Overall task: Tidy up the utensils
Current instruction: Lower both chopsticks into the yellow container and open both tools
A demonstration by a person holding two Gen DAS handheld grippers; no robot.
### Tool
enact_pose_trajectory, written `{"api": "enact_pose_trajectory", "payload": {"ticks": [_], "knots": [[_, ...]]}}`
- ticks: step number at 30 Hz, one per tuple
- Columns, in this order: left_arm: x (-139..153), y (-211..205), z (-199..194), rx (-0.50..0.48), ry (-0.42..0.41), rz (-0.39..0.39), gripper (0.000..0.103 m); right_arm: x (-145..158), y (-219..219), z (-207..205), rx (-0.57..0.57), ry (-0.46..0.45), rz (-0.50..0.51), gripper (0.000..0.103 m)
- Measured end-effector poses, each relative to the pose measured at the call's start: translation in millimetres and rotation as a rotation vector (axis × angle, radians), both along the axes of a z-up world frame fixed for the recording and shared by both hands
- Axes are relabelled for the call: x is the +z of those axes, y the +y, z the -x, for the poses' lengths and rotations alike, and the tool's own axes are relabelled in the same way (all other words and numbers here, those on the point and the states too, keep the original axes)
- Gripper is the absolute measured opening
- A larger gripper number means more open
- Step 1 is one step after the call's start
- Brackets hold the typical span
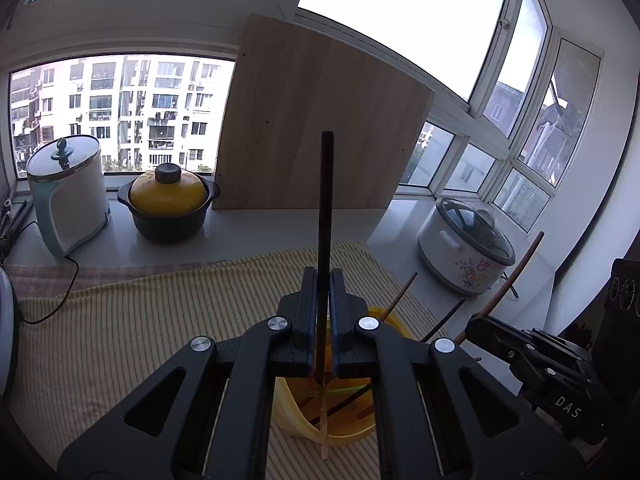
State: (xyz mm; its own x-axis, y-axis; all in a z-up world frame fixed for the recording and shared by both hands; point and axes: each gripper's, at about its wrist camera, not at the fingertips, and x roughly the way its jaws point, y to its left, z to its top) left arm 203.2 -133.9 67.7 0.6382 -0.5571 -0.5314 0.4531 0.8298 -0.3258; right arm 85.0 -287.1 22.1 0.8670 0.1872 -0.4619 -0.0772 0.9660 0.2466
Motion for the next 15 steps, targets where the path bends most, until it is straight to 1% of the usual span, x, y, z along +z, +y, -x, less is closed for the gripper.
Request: {"api": "enact_pose_trajectory", "payload": {"ticks": [10,15], "knots": [[-10,-11,0,-0.021,0.017,-0.036,0.003,-16,6,-5,0.017,0.051,0.005,0.004],[-15,-13,1,-0.024,0.028,-0.070,0.004,-21,7,-6,0.024,0.079,0.005,0.007]]}}
